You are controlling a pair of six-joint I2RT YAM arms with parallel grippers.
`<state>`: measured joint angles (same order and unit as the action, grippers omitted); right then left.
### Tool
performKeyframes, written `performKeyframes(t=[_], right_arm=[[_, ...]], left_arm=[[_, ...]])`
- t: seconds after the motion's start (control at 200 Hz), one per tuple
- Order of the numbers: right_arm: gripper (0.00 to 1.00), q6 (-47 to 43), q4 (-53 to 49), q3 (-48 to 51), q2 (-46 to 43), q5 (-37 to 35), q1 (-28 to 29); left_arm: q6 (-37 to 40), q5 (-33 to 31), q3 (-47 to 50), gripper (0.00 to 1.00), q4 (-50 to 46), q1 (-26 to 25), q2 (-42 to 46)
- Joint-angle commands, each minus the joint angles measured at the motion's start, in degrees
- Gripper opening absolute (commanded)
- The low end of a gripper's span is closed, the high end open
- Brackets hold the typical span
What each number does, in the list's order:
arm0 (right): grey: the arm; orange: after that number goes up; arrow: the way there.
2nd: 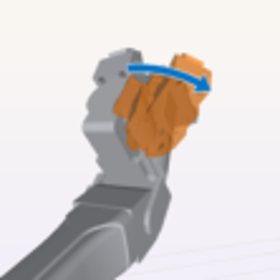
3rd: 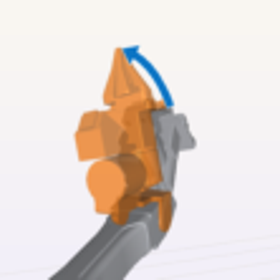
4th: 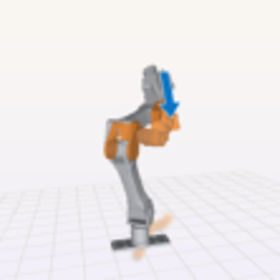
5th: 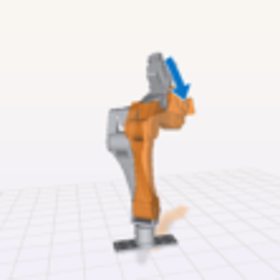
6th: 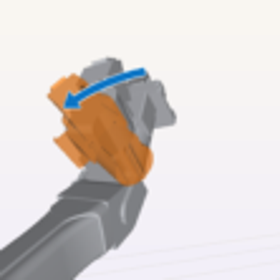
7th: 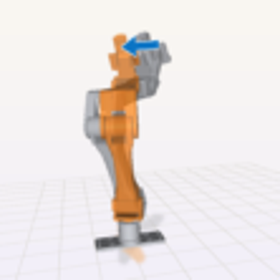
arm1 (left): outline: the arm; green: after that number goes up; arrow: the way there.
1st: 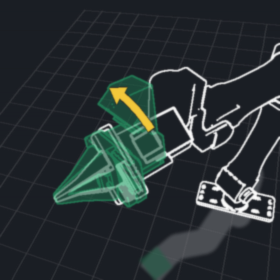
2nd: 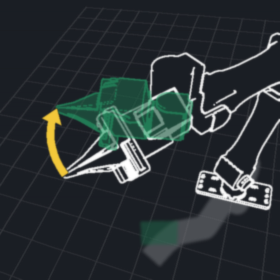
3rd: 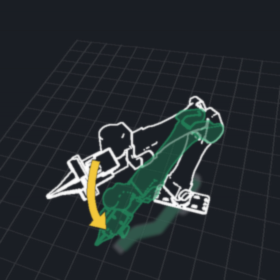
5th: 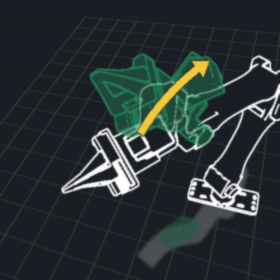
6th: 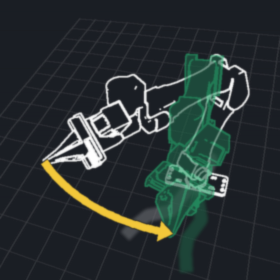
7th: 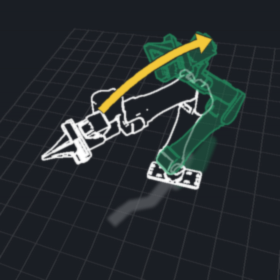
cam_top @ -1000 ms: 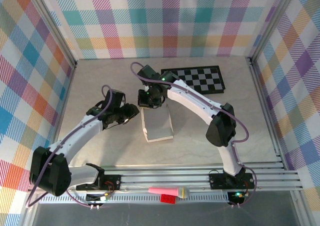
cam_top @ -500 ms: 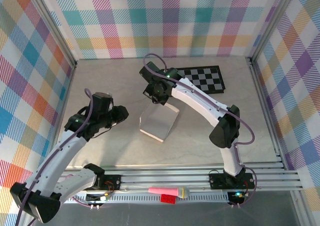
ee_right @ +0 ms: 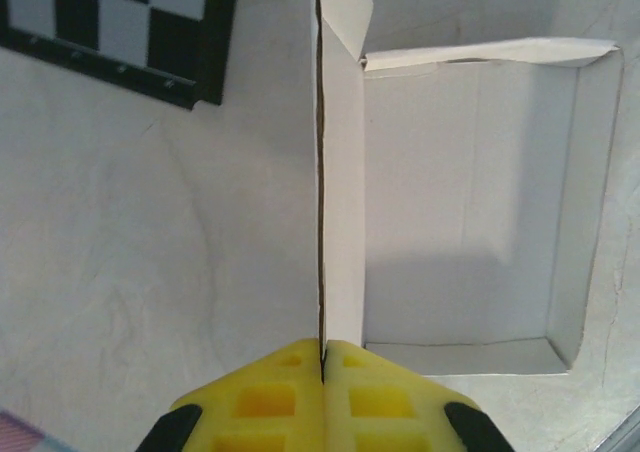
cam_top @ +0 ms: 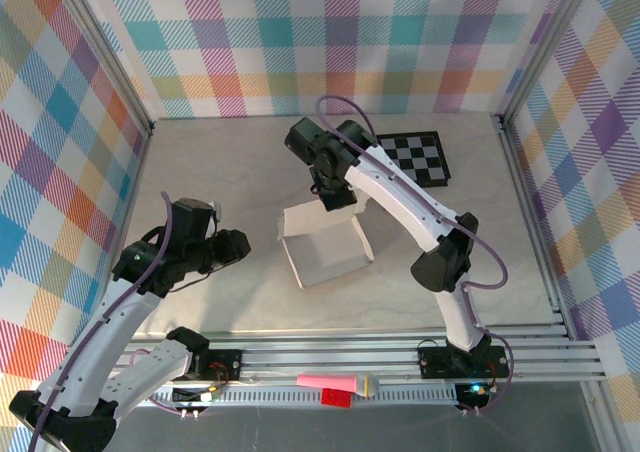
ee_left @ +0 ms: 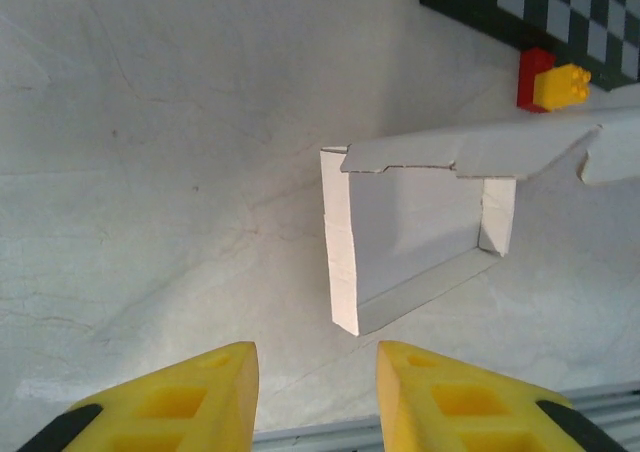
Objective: Fold the paper box
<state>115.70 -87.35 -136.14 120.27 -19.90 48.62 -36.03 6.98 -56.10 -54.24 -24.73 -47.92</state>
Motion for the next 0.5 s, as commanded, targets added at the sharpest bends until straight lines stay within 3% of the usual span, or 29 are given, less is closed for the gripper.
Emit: performKeyframes(t=[0.0, 0.315, 0.495], right_arm=[[0.0, 13.09, -3.9, -0.49, 1.7, -0.02, -1.11], [0.0, 15.11, 2.5, 6.57, -0.18, 0.48, -2.95], [0.21, 9.34, 8.52, 12.05, -3.54, 1.05, -3.58]], left_arm=[[2.45, 2.82, -1.27, 0.35, -2.36, -0.4, 0.21], [3.41, 5.14, 1.5, 0.35, 0.18, -0.38, -1.51], [5.37, 5.08, 1.38, 0.38, 1.43, -0.41, -4.26]])
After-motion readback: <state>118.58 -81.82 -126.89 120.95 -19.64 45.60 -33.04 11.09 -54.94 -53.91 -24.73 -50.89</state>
